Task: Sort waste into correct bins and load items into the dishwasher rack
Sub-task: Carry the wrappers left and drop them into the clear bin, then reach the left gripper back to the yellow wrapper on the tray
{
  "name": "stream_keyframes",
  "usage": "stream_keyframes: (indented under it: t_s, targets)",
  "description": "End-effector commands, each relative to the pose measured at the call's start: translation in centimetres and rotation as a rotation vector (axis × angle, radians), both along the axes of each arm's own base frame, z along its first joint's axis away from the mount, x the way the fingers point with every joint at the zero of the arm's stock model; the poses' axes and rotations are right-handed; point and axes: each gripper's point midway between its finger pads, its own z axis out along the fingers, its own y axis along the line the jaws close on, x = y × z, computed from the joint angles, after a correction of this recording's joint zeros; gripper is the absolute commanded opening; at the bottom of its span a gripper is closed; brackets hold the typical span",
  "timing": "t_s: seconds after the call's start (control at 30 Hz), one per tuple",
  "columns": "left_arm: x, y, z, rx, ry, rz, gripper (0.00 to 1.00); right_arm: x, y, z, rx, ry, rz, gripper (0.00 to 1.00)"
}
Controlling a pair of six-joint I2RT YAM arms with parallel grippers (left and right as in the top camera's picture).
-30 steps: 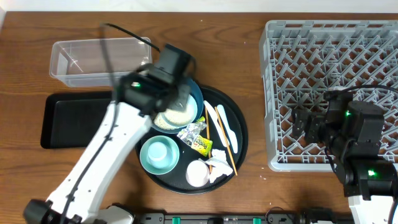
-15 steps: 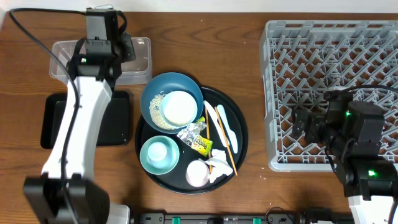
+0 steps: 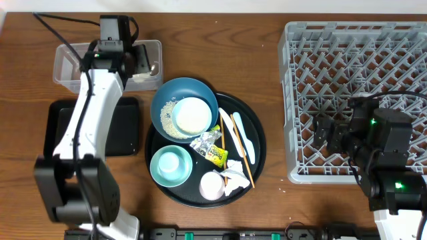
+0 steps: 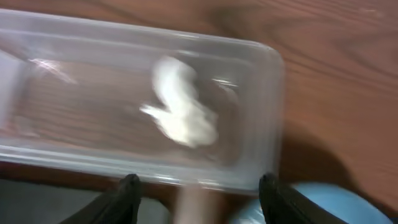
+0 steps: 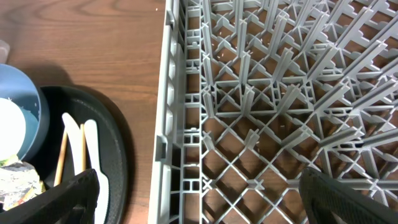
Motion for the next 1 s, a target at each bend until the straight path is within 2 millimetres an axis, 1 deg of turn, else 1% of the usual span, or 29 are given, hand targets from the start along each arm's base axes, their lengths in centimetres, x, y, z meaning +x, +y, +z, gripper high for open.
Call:
stream_keyframes:
  t_s: [0.0, 0.03, 0.07, 0.2, 0.3, 0.4, 0.5, 0.67, 0.7, 0.8, 0.87, 0.97]
  targets:
    - [-2.5, -7.6, 3.4, -0.237, -0.017, -0.233, 0.63, 0.1, 0.5, 0.9, 0.016, -0.017, 0.01, 0.99]
    - [-3.6, -9.4, 3.4, -0.274, 0.014, -0.282, 0.63, 0.1, 0.5, 0.8, 0.016, -0.016, 0.01, 0.99]
    - [-4.7, -10.7, 3.1, -0.292, 0.049, -0.315, 0.63, 0.1, 0.5, 0.8, 0.016, -0.015, 0.01, 0.99]
    - [-9.0, -15.2, 0.7, -0.283, 0.217, -0.422, 0.63, 0.1, 0.5, 0.8, 0.016, -0.015, 0.01, 0.99]
    - [-11.3, -18.0, -1.1, -0.268, 0.292, -0.495, 0.64, 0.1, 0.5, 0.8, 0.016, -0.015, 0.01, 0.99]
    - [-13.2, -19.7, -3.0, -0.238, 0.352, -0.545, 0.65, 0.1, 0.5, 0.8, 0.016, -0.015, 0.01, 0.99]
    - [-14.5, -20.4, -4.7, -0.202, 0.4, -0.568, 0.65, 0.1, 0.5, 0.8, 0.016, -0.015, 0.01, 0.99]
    - [-15.8, -20.3, -7.3, -0.108, 0.454, -0.565, 0.65, 0.0, 0.5, 0.7, 0.016, -0.009, 0.01, 0.99]
    - [-16.1, -20.3, -7.5, -0.105, 0.463, -0.57, 0.67, 0.0, 0.5, 0.7, 0.015, -0.007, 0.01, 0.99]
    - [-16.9, -20.6, -8.1, -0.092, 0.48, -0.586, 0.68, -0.1, 0.5, 0.6, 0.016, -0.003, 0.01, 0.99]
    - [-17.1, -20.5, -8.6, -0.06, 0.479, -0.587, 0.69, -0.1, 0.5, 0.6, 0.016, -0.003, 0.01, 0.99]
    - [-17.1, -20.1, -9.6, -0.011, 0.466, -0.582, 0.72, -0.1, 0.5, 0.6, 0.016, -0.003, 0.01, 0.99]
